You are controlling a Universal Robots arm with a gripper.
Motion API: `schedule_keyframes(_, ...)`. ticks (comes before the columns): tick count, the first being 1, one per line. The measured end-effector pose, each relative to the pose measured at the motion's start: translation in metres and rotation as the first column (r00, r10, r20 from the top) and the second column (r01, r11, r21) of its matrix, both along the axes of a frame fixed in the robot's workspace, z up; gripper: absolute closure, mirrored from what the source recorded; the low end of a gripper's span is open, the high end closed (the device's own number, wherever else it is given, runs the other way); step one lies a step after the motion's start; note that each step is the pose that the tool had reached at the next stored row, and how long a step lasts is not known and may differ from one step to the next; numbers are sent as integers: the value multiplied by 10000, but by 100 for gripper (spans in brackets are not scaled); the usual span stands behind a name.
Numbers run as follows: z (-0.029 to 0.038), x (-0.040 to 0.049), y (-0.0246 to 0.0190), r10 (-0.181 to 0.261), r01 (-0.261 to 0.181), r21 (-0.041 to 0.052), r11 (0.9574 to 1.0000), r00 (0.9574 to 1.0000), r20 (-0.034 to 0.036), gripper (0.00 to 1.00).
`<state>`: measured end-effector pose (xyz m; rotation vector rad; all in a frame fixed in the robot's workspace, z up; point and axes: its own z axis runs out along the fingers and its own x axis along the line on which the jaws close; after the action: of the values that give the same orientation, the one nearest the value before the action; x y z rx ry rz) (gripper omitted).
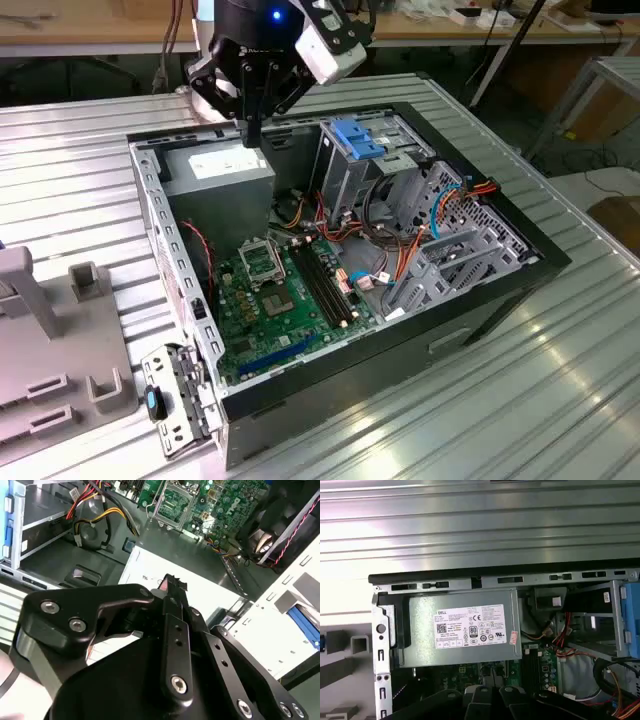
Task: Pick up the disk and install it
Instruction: 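Reach for the disk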
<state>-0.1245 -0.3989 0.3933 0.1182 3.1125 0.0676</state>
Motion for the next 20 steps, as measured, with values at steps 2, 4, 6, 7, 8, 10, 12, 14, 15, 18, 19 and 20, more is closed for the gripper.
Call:
schedule_keyframes(2, 0, -180, 0, 1, -1, 0, 10000, 10000, -1, 89)
schedule_keyframes(4, -1, -231, 0, 2, -2, 0, 10000, 10000, -2, 89)
schedule_keyframes(6, -3, -321, 0, 1, -1, 0, 10000, 10000, -10, 89)
schedule_keyframes(7, -3, -338, 0, 1, -1, 0, 10000, 10000, -13, 89)
schedule_keyframes(8, -3, -359, 0, 2, -2, 0, 10000, 10000, -16, 89)
schedule_keyframes(10, -4, -393, 0, 1, -1, 0, 10000, 10000, -22, 89)
schedule_keyframes(12, -5, -428, 0, 1, -1, 0, 10000, 10000, -29, 89)
schedule_keyframes(14, -6, -461, 0, 0, 0, 1, 10000, 10000, -35, 89)
schedule_keyframes(15, -6, -485, 0, 1, -1, 0, 10000, 10000, -40, 89)
schedule_keyframes(18, -8, -546, 0, 2, -2, 0, 10000, 10000, -53, 89)
schedule_keyframes(19, -9, -588, 0, 1, -1, -1, 10000, 10000, -61, 89)
schedule_keyframes(20, -10, -614, 0, 0, 0, 0, 10000, 10000, -67, 89)
